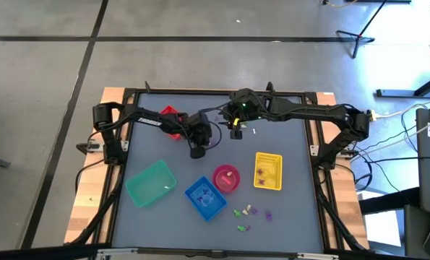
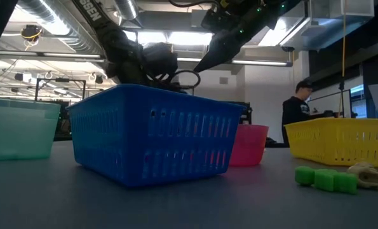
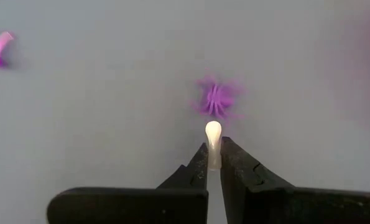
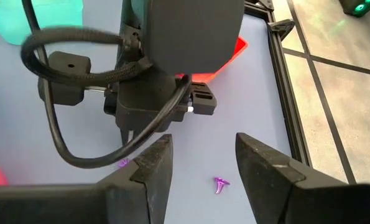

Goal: Sort Halloween decoration
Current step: Put the white bone toy into the green bin

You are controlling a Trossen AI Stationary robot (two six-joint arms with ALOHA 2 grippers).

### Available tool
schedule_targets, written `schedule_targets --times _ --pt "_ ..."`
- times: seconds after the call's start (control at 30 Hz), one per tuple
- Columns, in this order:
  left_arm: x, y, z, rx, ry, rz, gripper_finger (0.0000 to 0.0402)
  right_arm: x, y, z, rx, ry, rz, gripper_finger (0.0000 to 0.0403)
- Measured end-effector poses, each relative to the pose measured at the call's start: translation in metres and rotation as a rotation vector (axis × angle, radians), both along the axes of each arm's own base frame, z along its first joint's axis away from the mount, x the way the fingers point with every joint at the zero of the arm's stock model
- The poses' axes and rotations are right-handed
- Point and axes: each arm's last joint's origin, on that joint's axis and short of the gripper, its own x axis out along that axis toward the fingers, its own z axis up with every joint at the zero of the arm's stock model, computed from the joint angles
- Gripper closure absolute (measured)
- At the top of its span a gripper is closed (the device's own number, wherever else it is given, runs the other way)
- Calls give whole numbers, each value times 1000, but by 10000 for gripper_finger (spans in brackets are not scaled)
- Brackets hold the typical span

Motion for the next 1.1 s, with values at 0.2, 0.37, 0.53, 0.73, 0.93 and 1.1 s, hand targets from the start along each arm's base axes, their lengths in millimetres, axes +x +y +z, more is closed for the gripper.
schedule_targets --times 0.2,0.37,0.53,0.73,0.93,1.1 --pt "-2 -2 22 6 -72 9 398 0 0 0 0 -1 0 229" --pt "-12 -7 47 -33 -101 47 398 0 0 0 0 0 0 229" --pt "-30 -22 78 -132 -106 70 398 0 0 0 0 -2 0 229" --pt "-54 -47 107 -263 -84 104 398 1 0 2 -6 -22 -1 229" --pt "-76 -75 117 -362 36 163 398 1 0 1 -4 -17 -1 229" --pt "-89 -99 111 -403 217 212 398 1 0 1 -2 -10 -1 229"
